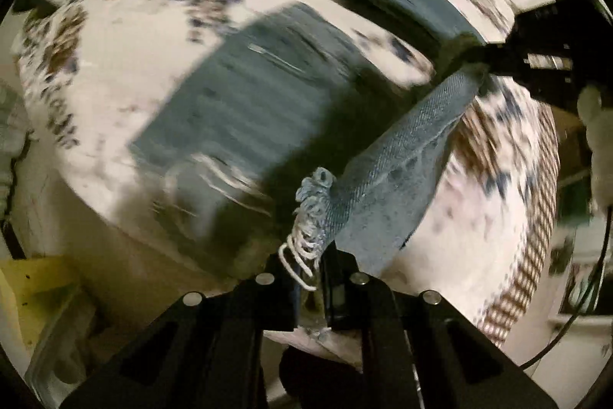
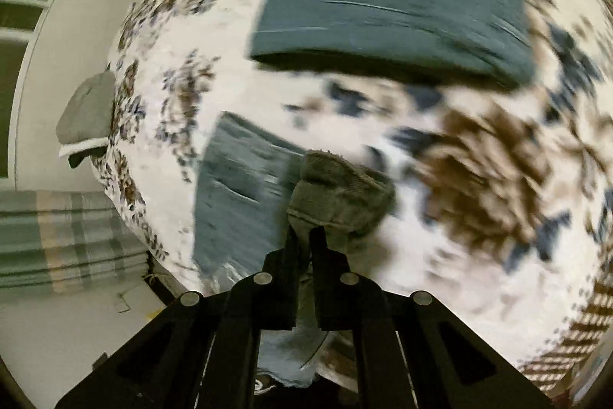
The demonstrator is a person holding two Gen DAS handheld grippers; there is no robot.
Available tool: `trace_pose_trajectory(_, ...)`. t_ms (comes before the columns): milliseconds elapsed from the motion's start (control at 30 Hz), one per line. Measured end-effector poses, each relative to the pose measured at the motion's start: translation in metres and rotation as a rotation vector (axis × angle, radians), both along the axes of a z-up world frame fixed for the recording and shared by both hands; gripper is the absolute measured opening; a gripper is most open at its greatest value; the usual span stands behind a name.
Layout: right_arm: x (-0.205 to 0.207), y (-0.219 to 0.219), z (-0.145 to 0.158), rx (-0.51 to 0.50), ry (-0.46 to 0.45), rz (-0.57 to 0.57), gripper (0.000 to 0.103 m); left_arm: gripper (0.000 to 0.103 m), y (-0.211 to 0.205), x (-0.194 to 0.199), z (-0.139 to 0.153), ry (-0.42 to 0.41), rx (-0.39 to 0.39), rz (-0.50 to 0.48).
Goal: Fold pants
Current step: 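Lift the hems with both grippers and carry them over toward the waistband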
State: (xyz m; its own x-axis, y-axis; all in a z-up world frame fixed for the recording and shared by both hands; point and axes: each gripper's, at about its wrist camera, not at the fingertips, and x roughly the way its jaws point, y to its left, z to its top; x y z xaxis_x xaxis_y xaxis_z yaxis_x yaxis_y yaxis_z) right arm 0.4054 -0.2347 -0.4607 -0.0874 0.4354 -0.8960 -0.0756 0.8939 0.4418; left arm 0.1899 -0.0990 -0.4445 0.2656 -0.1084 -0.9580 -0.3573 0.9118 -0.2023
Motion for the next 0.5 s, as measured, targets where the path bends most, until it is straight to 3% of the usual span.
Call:
trace_pose_trajectory(233,0.028,0.144,-0.020,-0.070,-0.030,0.116,0.006,0.006,0.098,0.011,-0.021,0.006,0.034,0.125)
trace_pose_trajectory(367,0.037,0.209,-0.049,-0.128,-0.025,0.197,0.006,0.006,0.138,0.014,-0.056,0.040,0.025,0.186)
trace_pose_trajectory(500,0.038,0.243,-0.084,-0.212,-0.008,0.234,0.006,0.008,0.163,0.019,-0.100,0.087,-0.002,0.219)
